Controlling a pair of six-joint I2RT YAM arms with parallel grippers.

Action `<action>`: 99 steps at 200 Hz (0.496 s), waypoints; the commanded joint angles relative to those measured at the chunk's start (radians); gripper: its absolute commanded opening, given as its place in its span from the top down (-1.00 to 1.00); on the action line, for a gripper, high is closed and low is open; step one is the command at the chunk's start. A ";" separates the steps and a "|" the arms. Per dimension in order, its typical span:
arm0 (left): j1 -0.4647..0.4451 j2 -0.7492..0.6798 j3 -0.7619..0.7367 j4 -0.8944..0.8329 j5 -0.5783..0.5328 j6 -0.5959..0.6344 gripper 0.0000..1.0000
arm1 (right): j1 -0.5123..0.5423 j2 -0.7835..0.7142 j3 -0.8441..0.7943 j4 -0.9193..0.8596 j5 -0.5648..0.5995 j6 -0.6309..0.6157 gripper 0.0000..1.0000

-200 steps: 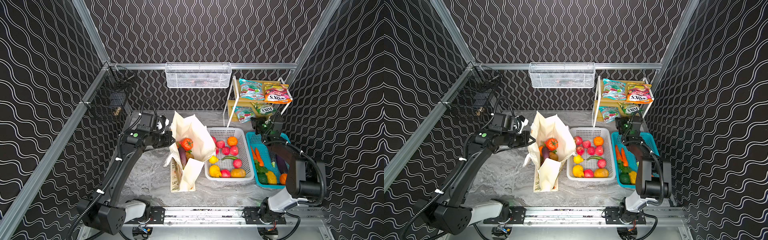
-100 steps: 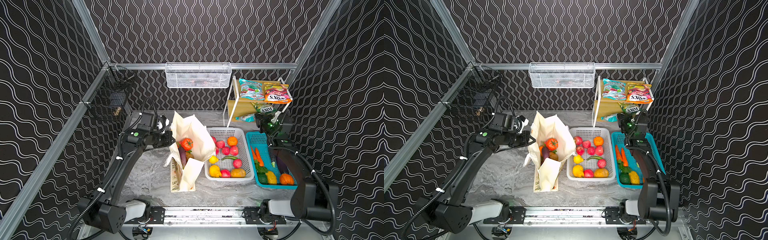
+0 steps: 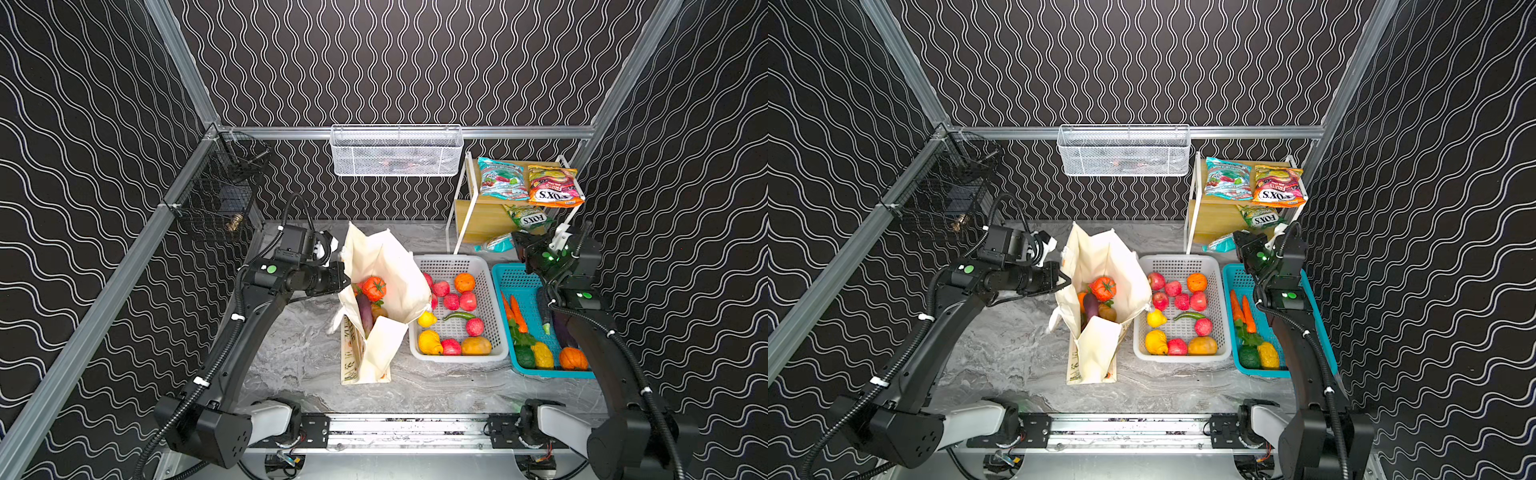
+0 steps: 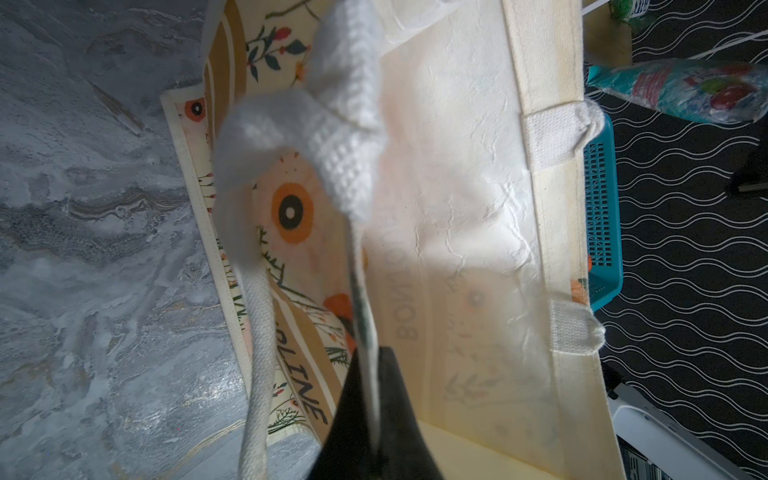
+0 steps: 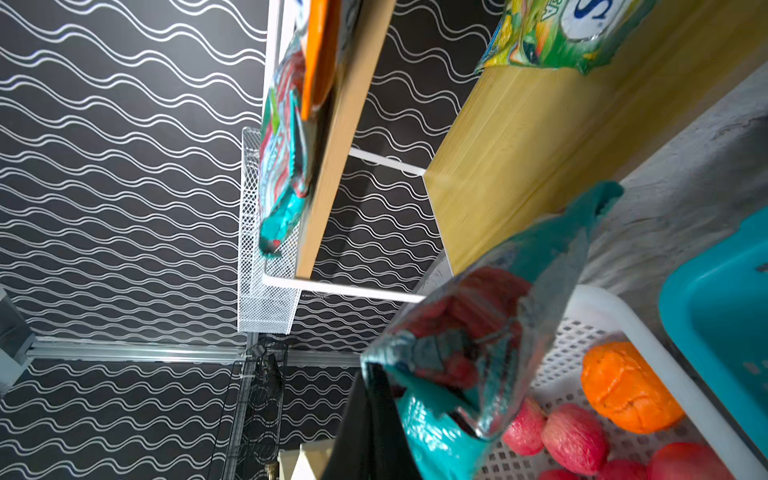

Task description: Place the food into the grocery bag and tie it

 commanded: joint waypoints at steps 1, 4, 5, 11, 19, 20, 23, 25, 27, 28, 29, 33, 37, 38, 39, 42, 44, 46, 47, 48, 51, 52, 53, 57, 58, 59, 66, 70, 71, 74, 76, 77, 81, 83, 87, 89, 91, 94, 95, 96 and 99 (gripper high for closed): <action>0.000 -0.007 -0.010 0.004 -0.010 0.013 1.00 | 0.009 -0.037 0.008 -0.033 -0.023 -0.022 1.00; 0.000 -0.007 -0.012 0.006 -0.009 0.012 1.00 | 0.011 -0.041 0.011 -0.039 -0.023 -0.023 1.00; 0.000 -0.008 -0.012 0.006 -0.009 0.012 1.00 | 0.012 -0.044 0.011 -0.041 -0.023 -0.023 1.00; 0.001 -0.010 -0.013 0.008 -0.009 0.010 1.00 | 0.015 -0.056 0.012 -0.052 -0.022 -0.024 1.00; 0.001 -0.010 -0.015 0.010 -0.009 0.009 1.00 | 0.018 -0.070 0.011 -0.059 -0.024 -0.020 1.00; 0.001 -0.010 -0.015 0.011 -0.009 0.008 1.00 | 0.019 -0.072 0.010 -0.059 -0.025 -0.019 1.00; 0.001 -0.012 -0.016 0.011 -0.009 0.007 1.00 | 0.020 -0.076 0.009 -0.060 -0.027 -0.018 1.00; 0.000 -0.012 -0.016 0.012 -0.009 0.006 1.00 | 0.020 -0.079 0.009 -0.061 -0.029 -0.016 1.00; 0.000 -0.013 -0.017 0.013 -0.009 0.006 1.00 | 0.021 -0.082 0.009 -0.063 -0.031 -0.015 1.00; 0.000 -0.013 -0.018 0.014 -0.009 0.005 1.00 | 0.021 -0.083 0.010 -0.063 -0.031 -0.014 1.00; 0.001 -0.014 -0.018 0.014 -0.009 0.005 1.00 | 0.022 -0.085 0.010 -0.064 -0.032 -0.014 1.00; 0.000 -0.014 -0.018 0.014 -0.011 0.006 1.00 | 0.024 -0.090 0.012 -0.069 -0.034 -0.013 1.00; 0.000 -0.015 -0.017 0.014 -0.012 0.006 1.00 | 0.027 -0.095 0.016 -0.076 -0.035 -0.015 1.00; 0.000 -0.015 -0.017 0.014 -0.012 0.006 1.00 | 0.027 -0.097 0.016 -0.077 -0.035 -0.015 1.00; -0.001 -0.015 -0.017 0.015 -0.013 0.006 1.00 | 0.028 -0.098 0.016 -0.079 -0.035 -0.015 1.00; -0.001 -0.014 -0.016 0.013 -0.013 0.006 1.00 | 0.032 -0.102 0.018 -0.082 -0.036 -0.016 1.00; 0.000 -0.014 -0.016 0.013 -0.013 0.006 1.00 | 0.034 -0.104 0.019 -0.085 -0.036 -0.016 1.00; 0.001 -0.014 -0.016 0.012 -0.014 0.007 1.00 | 0.036 -0.107 0.021 -0.088 -0.037 -0.017 1.00; 0.001 -0.014 -0.016 0.012 -0.015 0.007 1.00 | 0.038 -0.109 0.022 -0.090 -0.037 -0.018 1.00; 0.001 -0.014 -0.016 0.012 -0.015 0.007 1.00 | 0.039 -0.110 0.022 -0.091 -0.037 -0.018 1.00; 0.000 -0.014 -0.015 0.011 -0.015 0.007 1.00 | 0.042 -0.114 0.025 -0.096 -0.037 -0.019 1.00; 0.000 -0.013 -0.015 0.009 -0.014 0.006 1.00 | 0.044 -0.115 0.026 -0.097 -0.037 -0.019 1.00; 0.000 -0.014 -0.015 0.009 -0.015 0.007 1.00 | 0.044 -0.117 0.027 -0.099 -0.037 -0.019 1.00; 0.000 -0.013 -0.015 0.008 -0.015 0.008 1.00 | 0.051 -0.122 0.028 -0.103 -0.037 -0.020 1.00; 0.000 -0.013 -0.014 0.008 -0.016 0.008 1.00 | 0.053 -0.124 0.028 -0.104 -0.037 -0.020 1.00; -0.001 -0.012 -0.014 0.006 -0.016 0.009 1.00 | 0.054 -0.125 0.029 -0.105 -0.038 -0.020 1.00; 0.000 -0.012 -0.013 0.005 -0.016 0.009 1.00 | 0.067 -0.131 0.028 -0.113 -0.037 -0.022 1.00; 0.000 -0.013 -0.013 0.004 -0.018 0.010 1.00 | 0.076 -0.134 0.029 -0.119 -0.035 -0.025 1.00; 0.000 -0.013 -0.014 0.005 -0.018 0.009 1.00 | 0.078 -0.135 0.044 -0.120 -0.035 -0.026 1.00; 0.000 -0.014 -0.015 0.006 -0.019 0.009 1.00 | 0.085 -0.136 0.060 -0.126 -0.034 -0.031 1.00; 0.000 -0.014 -0.015 0.005 -0.020 0.009 1.00 | 0.089 -0.138 0.065 -0.129 -0.034 -0.033 1.00; 0.000 -0.014 -0.015 0.006 -0.021 0.009 1.00 | 0.092 -0.138 0.067 -0.130 -0.034 -0.034 1.00; 0.000 -0.014 -0.015 0.007 -0.022 0.009 1.00 | 0.105 -0.138 0.076 -0.138 -0.031 -0.040 1.00; -0.001 -0.014 -0.015 0.006 -0.022 0.009 1.00 | 0.111 -0.138 0.080 -0.142 -0.029 -0.044 1.00; 0.000 -0.013 -0.015 0.006 -0.023 0.009 1.00 | 0.123 -0.139 0.088 -0.149 -0.026 -0.051 1.00; 0.000 -0.012 -0.015 0.006 -0.023 0.009 1.00 | 0.130 -0.138 0.093 -0.152 -0.024 -0.055 1.00; -0.001 -0.012 -0.015 0.006 -0.023 0.009 1.00 | 0.137 -0.138 0.098 -0.155 -0.021 -0.058 1.00; 0.000 -0.012 -0.014 0.005 -0.023 0.009 1.00 | 0.147 -0.137 0.105 -0.159 -0.018 -0.064 1.00; 0.000 -0.012 -0.014 0.005 -0.022 0.009 1.00 | 0.150 -0.137 0.107 -0.161 -0.017 -0.065 1.00; -0.001 -0.012 -0.013 0.004 -0.022 0.009 1.00 | 0.154 -0.137 0.109 -0.162 -0.016 -0.067 1.00; -0.001 -0.012 -0.013 0.005 -0.023 0.009 1.00 | 0.164 -0.135 0.115 -0.166 -0.014 -0.072 1.00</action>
